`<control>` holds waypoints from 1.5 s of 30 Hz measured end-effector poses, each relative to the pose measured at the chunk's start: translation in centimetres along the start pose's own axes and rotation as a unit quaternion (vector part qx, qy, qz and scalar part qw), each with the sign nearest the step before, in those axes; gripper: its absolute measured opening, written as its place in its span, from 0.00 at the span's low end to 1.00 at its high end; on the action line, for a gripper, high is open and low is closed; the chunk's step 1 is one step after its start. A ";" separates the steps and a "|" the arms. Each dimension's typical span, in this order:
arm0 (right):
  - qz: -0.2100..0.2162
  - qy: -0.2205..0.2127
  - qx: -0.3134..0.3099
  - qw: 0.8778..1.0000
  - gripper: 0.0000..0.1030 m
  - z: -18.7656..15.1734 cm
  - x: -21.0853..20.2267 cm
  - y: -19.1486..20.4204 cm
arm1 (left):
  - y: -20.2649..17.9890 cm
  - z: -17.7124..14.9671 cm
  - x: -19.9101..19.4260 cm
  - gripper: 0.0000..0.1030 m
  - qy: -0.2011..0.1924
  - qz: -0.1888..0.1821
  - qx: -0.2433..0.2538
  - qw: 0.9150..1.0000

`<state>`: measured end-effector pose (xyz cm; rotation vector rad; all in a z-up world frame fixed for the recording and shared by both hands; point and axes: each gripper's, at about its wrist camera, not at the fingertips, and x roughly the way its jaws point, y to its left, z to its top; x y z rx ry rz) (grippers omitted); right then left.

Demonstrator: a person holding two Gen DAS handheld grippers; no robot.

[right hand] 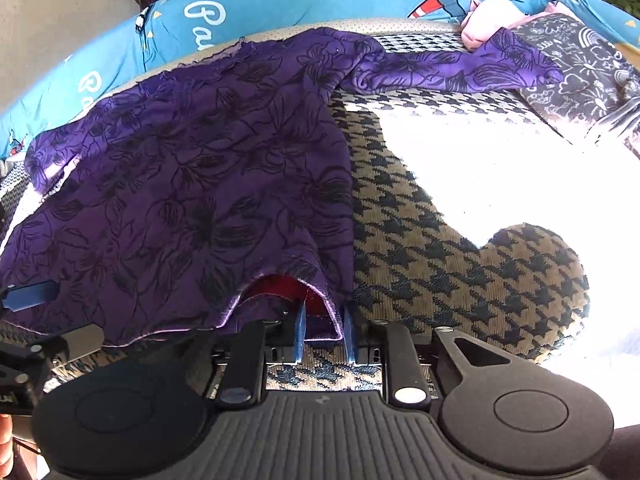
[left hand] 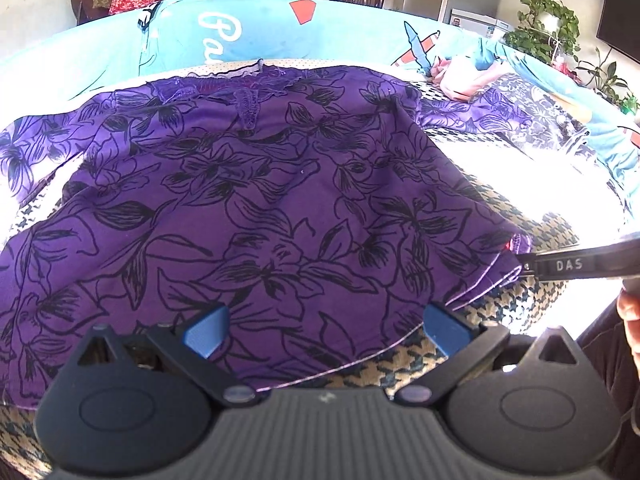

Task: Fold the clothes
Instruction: 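Move the right tool to the garment's red-lined hem edge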

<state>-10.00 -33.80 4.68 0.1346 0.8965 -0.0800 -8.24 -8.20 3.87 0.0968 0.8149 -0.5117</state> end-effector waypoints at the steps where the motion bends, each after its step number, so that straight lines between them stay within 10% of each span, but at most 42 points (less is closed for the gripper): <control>1: -0.008 -0.002 -0.005 1.000 0.15 -0.1 0.2 0.2 | 0.1 0.0 -0.1 1.00 -0.001 0.001 -0.001 1.000; 11: -0.147 -0.137 -0.056 0.978 0.03 -1.5 -7.6 2.4 | 1.8 0.1 -0.4 1.00 -0.004 0.007 -0.023 1.000; 15: -0.155 -0.084 -0.045 0.983 0.03 -2.5 -8.0 1.9 | 2.5 0.1 -0.5 1.00 -0.002 0.008 -0.037 0.999; 19: -0.119 -0.020 -0.023 0.992 0.04 -2.5 -7.4 1.1 | 3.3 0.0 -1.1 1.00 -0.011 0.018 -0.039 0.999; 45: 0.056 -0.053 -0.095 0.992 0.16 -2.6 -3.1 9.5 | 15.3 -1.5 -5.2 1.00 -0.013 0.161 -0.158 0.974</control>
